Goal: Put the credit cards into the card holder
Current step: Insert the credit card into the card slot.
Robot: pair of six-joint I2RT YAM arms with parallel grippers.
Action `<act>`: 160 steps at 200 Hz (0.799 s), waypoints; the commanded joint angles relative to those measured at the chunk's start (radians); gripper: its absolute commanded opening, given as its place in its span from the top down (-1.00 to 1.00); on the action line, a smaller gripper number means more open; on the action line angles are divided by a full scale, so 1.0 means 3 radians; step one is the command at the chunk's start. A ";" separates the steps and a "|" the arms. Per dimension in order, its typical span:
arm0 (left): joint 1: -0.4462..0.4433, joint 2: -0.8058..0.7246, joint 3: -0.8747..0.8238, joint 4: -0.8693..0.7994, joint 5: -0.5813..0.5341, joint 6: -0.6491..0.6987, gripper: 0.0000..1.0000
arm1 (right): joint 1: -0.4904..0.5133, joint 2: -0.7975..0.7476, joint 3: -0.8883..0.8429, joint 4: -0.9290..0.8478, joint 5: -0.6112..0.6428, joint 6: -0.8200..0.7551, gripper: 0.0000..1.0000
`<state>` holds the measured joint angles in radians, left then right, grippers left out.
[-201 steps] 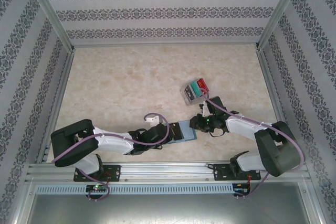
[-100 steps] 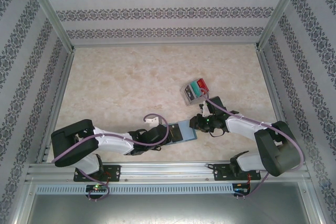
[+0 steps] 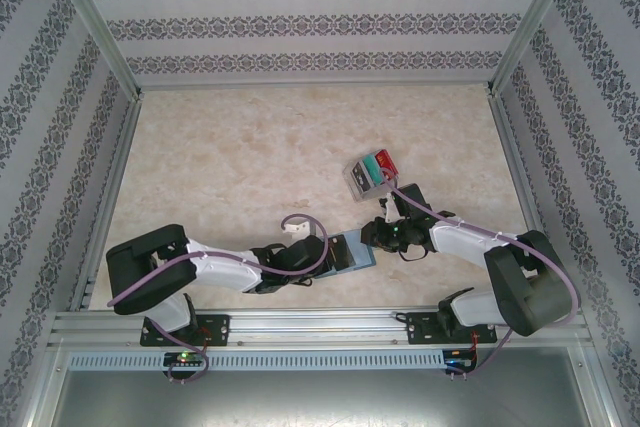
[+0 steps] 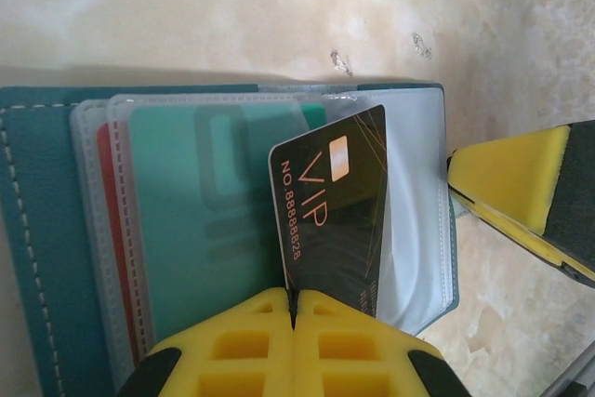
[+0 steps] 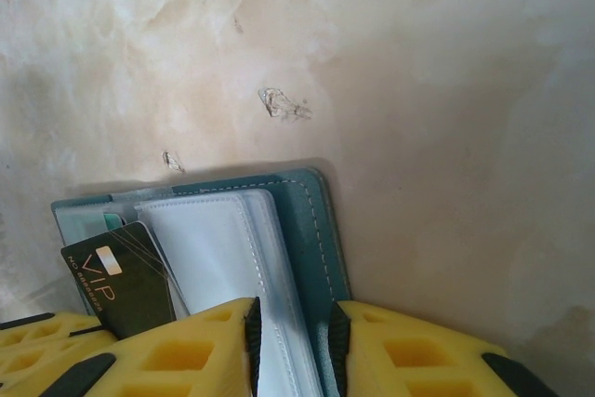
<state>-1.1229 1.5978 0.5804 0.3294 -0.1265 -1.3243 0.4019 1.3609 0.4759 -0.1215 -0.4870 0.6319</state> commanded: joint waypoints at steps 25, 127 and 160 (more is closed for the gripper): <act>0.0026 0.0067 0.0020 0.0009 0.0158 -0.0017 1.00 | 0.0041 0.0123 -0.0069 -0.0104 0.0158 -0.0055 0.42; 0.0183 -0.0163 0.0096 -0.0574 0.0403 -0.0238 1.00 | 0.0041 0.0137 -0.0062 -0.0106 0.0175 -0.0055 0.42; 0.0194 -0.0222 0.0174 -0.0765 0.0478 -0.0304 1.00 | 0.0042 0.0135 -0.0058 -0.0110 0.0187 -0.0056 0.41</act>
<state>-1.0767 1.5383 0.6029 0.1844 -0.0231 -1.3849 0.4019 1.3609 0.4759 -0.1215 -0.4870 0.6285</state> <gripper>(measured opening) 0.055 0.292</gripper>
